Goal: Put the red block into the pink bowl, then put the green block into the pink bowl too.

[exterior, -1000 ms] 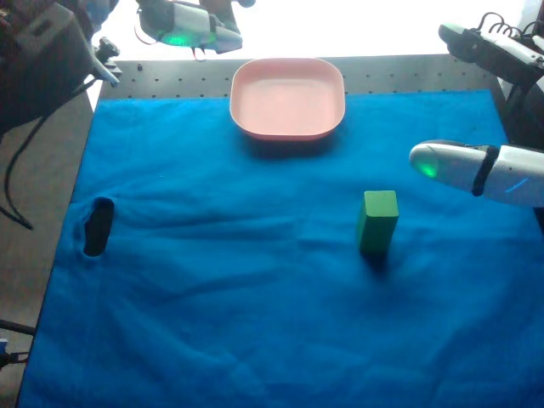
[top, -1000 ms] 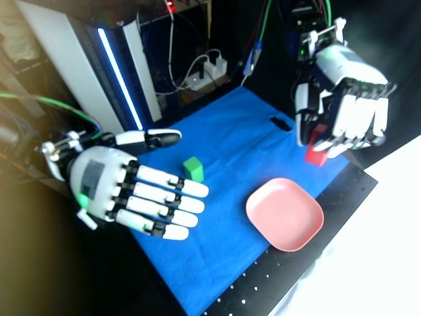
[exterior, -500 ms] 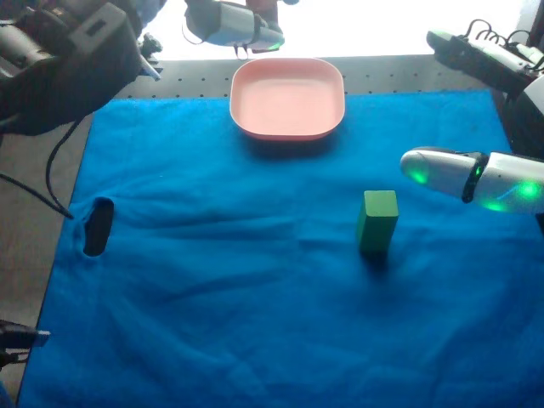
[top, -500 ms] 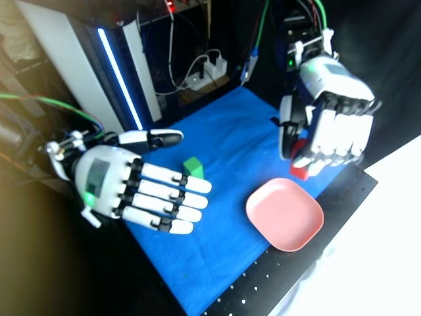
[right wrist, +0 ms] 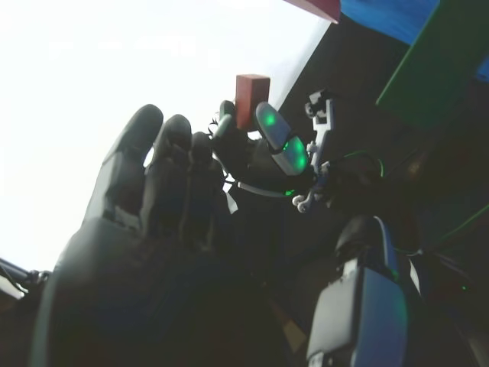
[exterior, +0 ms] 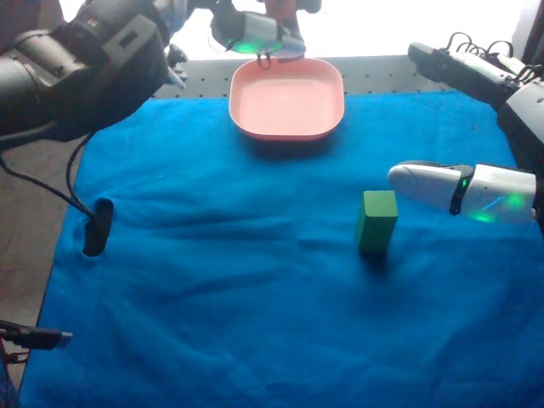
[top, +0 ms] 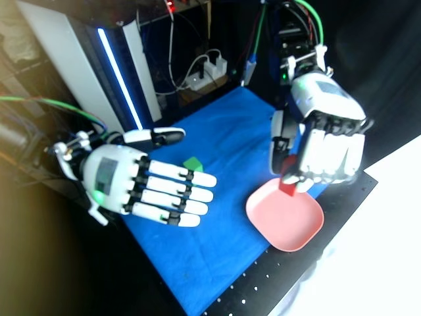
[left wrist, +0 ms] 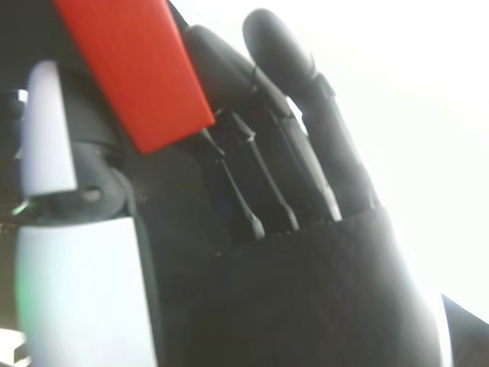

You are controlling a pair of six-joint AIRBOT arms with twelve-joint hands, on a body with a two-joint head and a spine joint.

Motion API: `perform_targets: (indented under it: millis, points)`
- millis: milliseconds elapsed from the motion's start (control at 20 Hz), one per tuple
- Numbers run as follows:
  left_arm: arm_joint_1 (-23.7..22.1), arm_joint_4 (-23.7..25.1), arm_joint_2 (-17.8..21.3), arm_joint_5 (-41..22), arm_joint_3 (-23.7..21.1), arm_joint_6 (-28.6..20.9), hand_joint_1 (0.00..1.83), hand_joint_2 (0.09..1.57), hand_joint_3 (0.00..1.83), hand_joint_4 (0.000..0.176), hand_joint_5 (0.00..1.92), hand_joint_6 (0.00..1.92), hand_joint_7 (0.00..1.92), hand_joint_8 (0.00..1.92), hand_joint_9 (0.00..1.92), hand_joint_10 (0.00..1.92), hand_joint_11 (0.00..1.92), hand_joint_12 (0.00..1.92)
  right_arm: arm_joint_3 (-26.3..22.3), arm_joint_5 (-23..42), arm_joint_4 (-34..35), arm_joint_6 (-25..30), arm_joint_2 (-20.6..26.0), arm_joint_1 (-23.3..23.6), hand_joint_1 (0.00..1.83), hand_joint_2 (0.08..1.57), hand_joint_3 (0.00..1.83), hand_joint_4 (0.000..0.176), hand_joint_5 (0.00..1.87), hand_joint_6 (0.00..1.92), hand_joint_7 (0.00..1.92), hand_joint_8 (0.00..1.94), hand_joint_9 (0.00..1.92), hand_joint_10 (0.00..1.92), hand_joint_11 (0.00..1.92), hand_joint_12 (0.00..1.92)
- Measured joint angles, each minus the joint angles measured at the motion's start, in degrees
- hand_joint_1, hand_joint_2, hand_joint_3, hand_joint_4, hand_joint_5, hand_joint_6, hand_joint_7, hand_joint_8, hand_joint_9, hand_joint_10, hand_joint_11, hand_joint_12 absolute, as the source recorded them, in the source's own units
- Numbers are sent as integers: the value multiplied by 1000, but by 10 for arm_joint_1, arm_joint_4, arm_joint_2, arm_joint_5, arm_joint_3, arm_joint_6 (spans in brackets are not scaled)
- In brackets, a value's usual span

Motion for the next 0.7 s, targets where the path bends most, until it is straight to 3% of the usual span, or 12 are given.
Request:
perform_targets:
  millis: [50, 100, 150, 200, 300, 400, 700]
  points:
    - [2, -1, 0, 1, 2, -6, 1387, 1044, 0, 0, 974, 920, 1220, 401, 1166, 922, 894, 1244, 0, 0, -1, 0, 0, 0, 559, 847, 0, 0, 249, 1, 391, 2, 390, 3, 30, 758]
    - [4, 2, -2, 5, 7, -16, 1276, 1059, 4, 0, 988, 934, 1200, 593, 1198, 812, 1005, 1355, 0, -1, -5, 2, -1, 0, 568, 856, 4, 0, 252, 2, 402, 6, 391, 4, 23, 756]
    - [6, -1, -3, 4, 8, -17, 1256, 1060, 0, 0, 1004, 894, 1201, 648, 1215, 803, 1022, 1454, 0, 0, -7, 2, -1, 0, 564, 855, 3, 0, 255, 3, 396, 3, 387, 2, 27, 759]
    - [9, 0, -3, -1, 8, -19, 1361, 1048, 1, 0, 986, 835, 1197, 539, 1165, 965, 922, 1447, 0, 0, -10, 2, -1, 0, 559, 851, 1, 0, 261, 5, 394, 2, 385, 1, 35, 763]
    - [14, 1, -4, 3, 8, -19, 1388, 1043, 0, 0, 966, 866, 1199, 506, 1173, 928, 853, 1280, 0, -1, -10, 2, -2, 0, 563, 860, 1, 0, 252, 1, 378, 0, 377, 0, 7, 781]
    - [18, -1, -9, 5, 14, -19, 1386, 1069, 0, 0, 916, 997, 1131, 609, 1078, 994, 826, 1105, 0, -1, -10, 2, -2, 0, 554, 862, 1, 0, 263, 5, 379, 2, 380, 2, 9, 791]
    - [22, 0, -18, 15, 20, -20, 1381, 1061, 1, 0, 935, 945, 1142, 606, 1114, 986, 746, 1259, 3, -3, -15, 6, -2, 4, 565, 847, 0, 0, 266, 1, 416, 4, 411, 5, 56, 770]
